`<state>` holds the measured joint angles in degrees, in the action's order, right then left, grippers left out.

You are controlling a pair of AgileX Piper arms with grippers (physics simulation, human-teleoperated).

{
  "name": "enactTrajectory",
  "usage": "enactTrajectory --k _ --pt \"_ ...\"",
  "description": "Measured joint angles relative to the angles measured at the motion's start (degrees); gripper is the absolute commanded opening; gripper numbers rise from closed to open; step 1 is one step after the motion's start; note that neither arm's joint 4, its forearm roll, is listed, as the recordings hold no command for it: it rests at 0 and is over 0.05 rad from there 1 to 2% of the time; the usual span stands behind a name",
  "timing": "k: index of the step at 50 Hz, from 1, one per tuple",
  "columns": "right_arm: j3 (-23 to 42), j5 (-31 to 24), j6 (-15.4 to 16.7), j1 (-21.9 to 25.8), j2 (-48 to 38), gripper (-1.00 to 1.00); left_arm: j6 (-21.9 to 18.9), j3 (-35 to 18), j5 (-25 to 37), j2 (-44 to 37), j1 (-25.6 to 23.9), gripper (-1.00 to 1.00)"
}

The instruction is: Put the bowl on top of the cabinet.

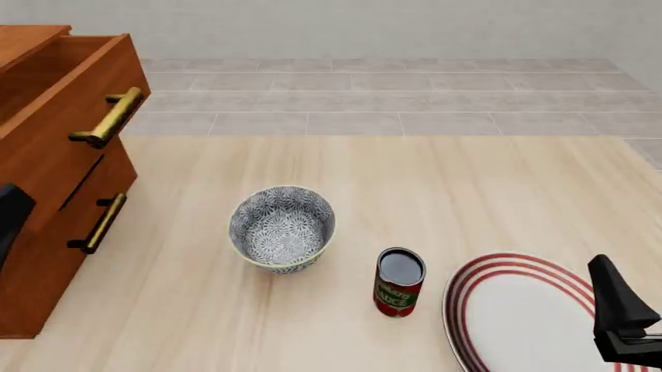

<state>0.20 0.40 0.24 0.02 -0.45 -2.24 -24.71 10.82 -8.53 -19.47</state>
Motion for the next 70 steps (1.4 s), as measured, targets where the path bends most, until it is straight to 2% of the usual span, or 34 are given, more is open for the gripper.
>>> enactTrajectory --k 16,33,51,70 --pt "-0.01 -0.02 0.00 0.01 0.03 1.00 -1.05 -7.20 -2.84 -10.29 -5.14 1.00" --pt "-0.04 0.02 0.00 0.02 0.03 1.00 -1.09 -12.86 -7.06 -22.42 -7.99 1.00" --pt "-0.07 0.00 0.00 0.03 0.09 1.00 4.49 -17.78 -9.49 -37.27 -7.56 1.00" --pt "-0.07 -0.01 -0.01 0.04 0.09 1.00 6.80 -19.04 -12.30 -49.41 -6.59 1.00"
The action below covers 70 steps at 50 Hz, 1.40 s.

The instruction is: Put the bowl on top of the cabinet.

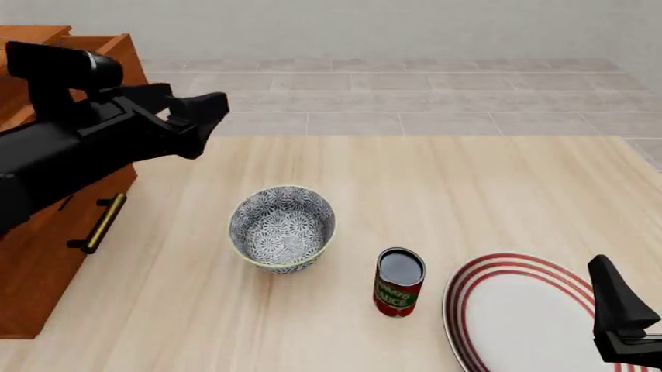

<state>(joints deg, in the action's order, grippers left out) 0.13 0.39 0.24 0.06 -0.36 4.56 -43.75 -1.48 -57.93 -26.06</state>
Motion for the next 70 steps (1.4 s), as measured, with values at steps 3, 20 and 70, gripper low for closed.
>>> enactTrajectory --k 3,20,70 --pt "0.00 0.00 0.00 0.00 0.00 1.00 -0.10 0.18 -0.52 -1.81 0.11 1.00" --pt "0.01 0.01 0.00 0.02 -0.02 1.00 0.65 1.87 -3.71 -10.73 1.17 1.00" --pt "0.02 -0.01 0.01 0.04 -0.01 1.00 1.24 2.94 -7.05 -22.82 2.56 1.00"
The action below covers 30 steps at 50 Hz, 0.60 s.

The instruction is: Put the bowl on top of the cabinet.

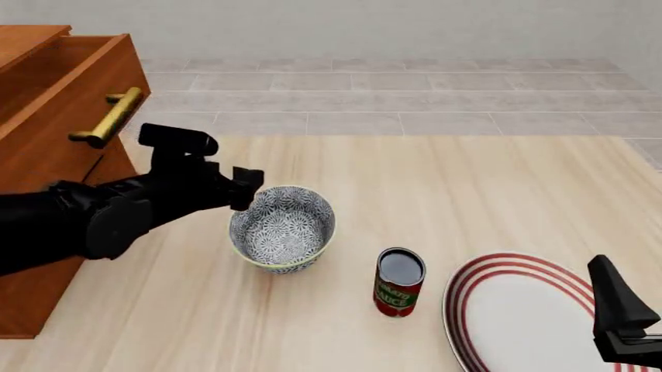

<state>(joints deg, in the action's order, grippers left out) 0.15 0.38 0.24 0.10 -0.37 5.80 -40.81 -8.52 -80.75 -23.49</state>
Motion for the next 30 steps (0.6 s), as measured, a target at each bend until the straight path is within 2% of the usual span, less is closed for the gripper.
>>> enactTrajectory --k 30 --pt "0.00 -0.01 0.00 0.00 0.02 1.00 -0.14 2.41 -5.11 -9.51 0.19 1.00"
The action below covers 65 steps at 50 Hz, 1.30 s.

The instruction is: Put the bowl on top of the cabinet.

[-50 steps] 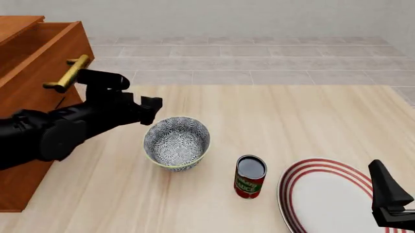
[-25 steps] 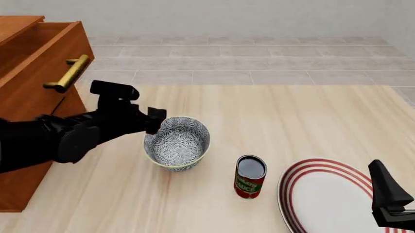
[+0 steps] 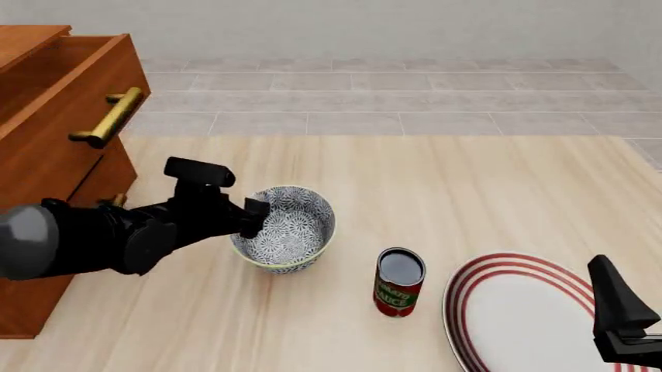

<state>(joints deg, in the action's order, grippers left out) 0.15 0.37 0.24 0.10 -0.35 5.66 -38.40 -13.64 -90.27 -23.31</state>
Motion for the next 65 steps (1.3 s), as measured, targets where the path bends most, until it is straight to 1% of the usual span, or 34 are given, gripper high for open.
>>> enactTrajectory --k 30,46,62,63,65 --pt "0.00 0.00 0.00 0.00 0.00 1.00 0.24 1.61 -5.46 -6.97 2.56 1.00" --pt "0.00 0.00 0.00 0.00 0.00 1.00 0.49 1.48 -8.21 -11.53 2.46 1.00" --pt "0.00 0.00 0.00 0.00 0.00 1.00 0.52 0.69 -11.38 -12.65 2.62 1.00" --pt "0.00 0.00 0.00 0.00 0.00 1.00 0.50 0.66 -11.60 -12.77 2.65 -1.00" --pt "0.00 0.00 0.00 0.00 0.00 1.00 2.07 0.37 -12.19 -13.02 2.78 -1.00"
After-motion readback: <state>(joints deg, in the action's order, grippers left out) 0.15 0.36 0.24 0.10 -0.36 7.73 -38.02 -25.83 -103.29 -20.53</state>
